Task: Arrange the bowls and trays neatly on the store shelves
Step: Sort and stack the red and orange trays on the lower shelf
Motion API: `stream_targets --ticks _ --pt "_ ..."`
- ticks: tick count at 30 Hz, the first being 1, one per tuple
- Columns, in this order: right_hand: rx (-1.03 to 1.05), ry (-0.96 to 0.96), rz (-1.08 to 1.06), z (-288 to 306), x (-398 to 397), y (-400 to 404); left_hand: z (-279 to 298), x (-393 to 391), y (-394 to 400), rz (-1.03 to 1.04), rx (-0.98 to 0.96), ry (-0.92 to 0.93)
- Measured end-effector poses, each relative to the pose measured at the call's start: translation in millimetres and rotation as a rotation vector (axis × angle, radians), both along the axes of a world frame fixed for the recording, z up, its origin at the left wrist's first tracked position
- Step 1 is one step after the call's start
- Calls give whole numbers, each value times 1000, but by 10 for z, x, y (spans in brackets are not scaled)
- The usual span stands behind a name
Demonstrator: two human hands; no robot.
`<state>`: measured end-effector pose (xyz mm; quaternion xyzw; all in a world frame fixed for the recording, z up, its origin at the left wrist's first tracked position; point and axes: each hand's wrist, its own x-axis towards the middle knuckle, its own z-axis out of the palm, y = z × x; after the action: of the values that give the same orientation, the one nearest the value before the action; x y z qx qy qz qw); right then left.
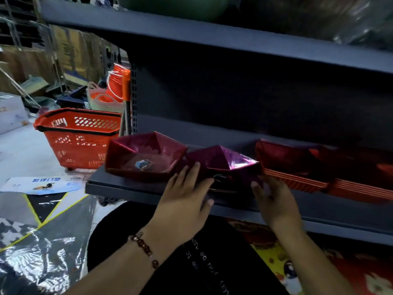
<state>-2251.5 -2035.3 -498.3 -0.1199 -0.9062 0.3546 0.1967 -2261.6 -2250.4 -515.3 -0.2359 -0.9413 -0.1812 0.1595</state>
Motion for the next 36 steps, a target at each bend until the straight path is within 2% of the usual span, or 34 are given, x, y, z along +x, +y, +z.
stream_targets --ticks 3,6,12,17,20,24,29,33,36 --pt "-276 -11 -53 -102 -65 73 -70 -128 210 25 -96 -115" --pt "-537 -31 -66 -160 -229 175 -124 -225 298 37 -2 -99" --pt "-580 -113 -26 -155 -295 342 -49 -276 402 69 148 -44" --pt "-388 13 -33 -63 -259 376 -18 -175 383 -16 472 -223" --pt "-332 42 -7 18 -204 368 37 -56 376 -59 542 -180" --pt "-465 -11 -6 81 -165 316 139 52 342 -54 620 -56" --pt "-883 -10 34 259 26 230 233 165 284 -78 661 89" --pt "-1108 68 51 309 141 70 298 271 172 -78 809 -2" --pt "-1139 106 44 315 174 -142 372 293 67 -93 1086 -138"
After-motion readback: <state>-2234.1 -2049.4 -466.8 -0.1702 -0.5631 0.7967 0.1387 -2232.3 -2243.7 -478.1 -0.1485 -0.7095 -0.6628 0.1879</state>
